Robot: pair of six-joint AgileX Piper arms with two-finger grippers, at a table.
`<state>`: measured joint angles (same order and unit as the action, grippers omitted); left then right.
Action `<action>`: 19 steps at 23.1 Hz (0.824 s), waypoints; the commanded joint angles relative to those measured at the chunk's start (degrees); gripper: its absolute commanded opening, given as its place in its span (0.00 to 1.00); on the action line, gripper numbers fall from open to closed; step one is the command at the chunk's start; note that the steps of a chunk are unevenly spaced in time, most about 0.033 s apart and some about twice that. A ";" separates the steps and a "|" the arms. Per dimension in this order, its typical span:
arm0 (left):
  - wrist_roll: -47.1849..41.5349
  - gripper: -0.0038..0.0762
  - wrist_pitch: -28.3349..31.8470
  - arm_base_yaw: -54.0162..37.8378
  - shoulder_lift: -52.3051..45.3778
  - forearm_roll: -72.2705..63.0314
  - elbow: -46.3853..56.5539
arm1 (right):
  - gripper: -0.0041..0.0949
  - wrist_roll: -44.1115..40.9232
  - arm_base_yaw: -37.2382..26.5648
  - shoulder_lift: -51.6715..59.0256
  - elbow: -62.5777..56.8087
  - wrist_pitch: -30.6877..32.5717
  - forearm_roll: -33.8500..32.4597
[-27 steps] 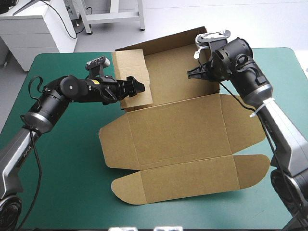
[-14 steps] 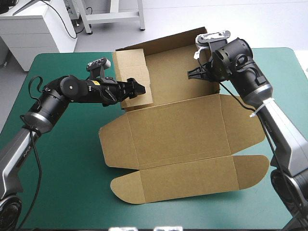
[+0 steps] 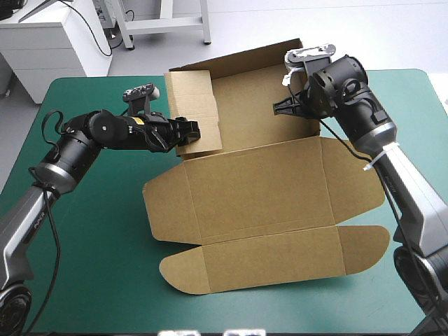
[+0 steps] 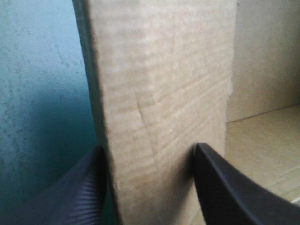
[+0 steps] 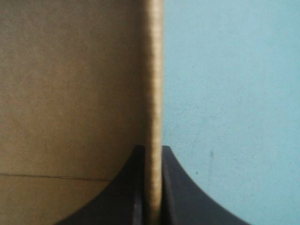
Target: Fold the box
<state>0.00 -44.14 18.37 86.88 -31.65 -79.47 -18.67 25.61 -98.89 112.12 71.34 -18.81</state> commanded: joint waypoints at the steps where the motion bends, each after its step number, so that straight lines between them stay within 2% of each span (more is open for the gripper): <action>1: 0.00 0.37 1.30 0.41 -2.31 0.19 -2.06 | 0.02 0.12 -0.21 2.66 1.60 0.32 -1.19; 2: 0.00 0.29 1.03 0.41 -2.06 0.33 -2.06 | 0.02 0.12 -0.21 2.66 1.60 0.32 -1.19; 4: 0.00 0.06 0.47 0.41 -1.51 0.33 -2.06 | 0.02 0.12 -0.21 2.66 1.60 0.32 -1.19; 13: -2.04 0.04 -1.64 0.41 0.24 0.66 -2.50 | 0.02 0.12 -0.21 2.66 1.60 0.32 -0.75; 15: -4.95 0.04 -3.75 0.41 0.61 3.44 -4.60 | 0.02 0.12 -0.21 2.66 1.60 0.32 -0.75; 19: -10.22 0.04 -14.98 0.41 5.63 9.54 -14.96 | 0.02 -1.24 -0.21 2.11 1.60 0.32 -0.75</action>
<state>-8.76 -54.69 18.32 92.33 -21.47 -88.67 -19.07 25.55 -98.97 112.07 71.38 -17.71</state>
